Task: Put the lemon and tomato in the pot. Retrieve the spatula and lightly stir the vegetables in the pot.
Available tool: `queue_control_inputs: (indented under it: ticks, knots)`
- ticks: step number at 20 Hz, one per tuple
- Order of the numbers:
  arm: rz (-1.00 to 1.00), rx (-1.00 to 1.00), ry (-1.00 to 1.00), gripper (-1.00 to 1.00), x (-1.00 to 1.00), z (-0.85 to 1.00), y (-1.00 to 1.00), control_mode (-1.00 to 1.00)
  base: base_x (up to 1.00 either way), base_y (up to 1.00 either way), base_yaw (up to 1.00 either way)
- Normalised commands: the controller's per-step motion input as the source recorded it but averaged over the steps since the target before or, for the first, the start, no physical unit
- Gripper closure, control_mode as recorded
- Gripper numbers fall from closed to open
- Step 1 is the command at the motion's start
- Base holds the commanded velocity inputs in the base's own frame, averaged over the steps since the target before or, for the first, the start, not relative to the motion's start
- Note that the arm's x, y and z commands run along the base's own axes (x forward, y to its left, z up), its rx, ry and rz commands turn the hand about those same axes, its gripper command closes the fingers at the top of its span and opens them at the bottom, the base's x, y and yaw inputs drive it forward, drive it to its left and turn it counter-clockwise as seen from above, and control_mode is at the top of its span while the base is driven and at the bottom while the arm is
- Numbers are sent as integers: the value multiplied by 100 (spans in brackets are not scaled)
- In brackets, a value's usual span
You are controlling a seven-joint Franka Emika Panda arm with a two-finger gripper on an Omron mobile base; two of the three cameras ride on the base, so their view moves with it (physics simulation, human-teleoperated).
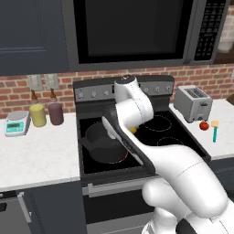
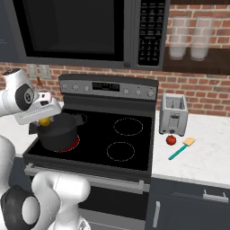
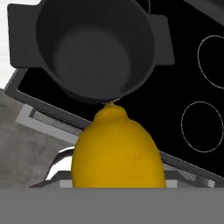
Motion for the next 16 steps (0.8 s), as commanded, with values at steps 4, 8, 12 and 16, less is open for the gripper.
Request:
queue_control_inputs:
  ticks: [4, 8, 12, 16]
  knots:
    - [0, 0, 4, 100, 68, -38, 55, -100, 0, 0, 0]
    - [0, 1, 0, 100, 59, -45, 32, -100, 0, 0, 0]
    - [0, 4, 1, 100, 51, -46, 14, -100, 0, 0, 0]
    - [0, 8, 0, 100, 40, -35, 1, -100, 0, 0, 0]
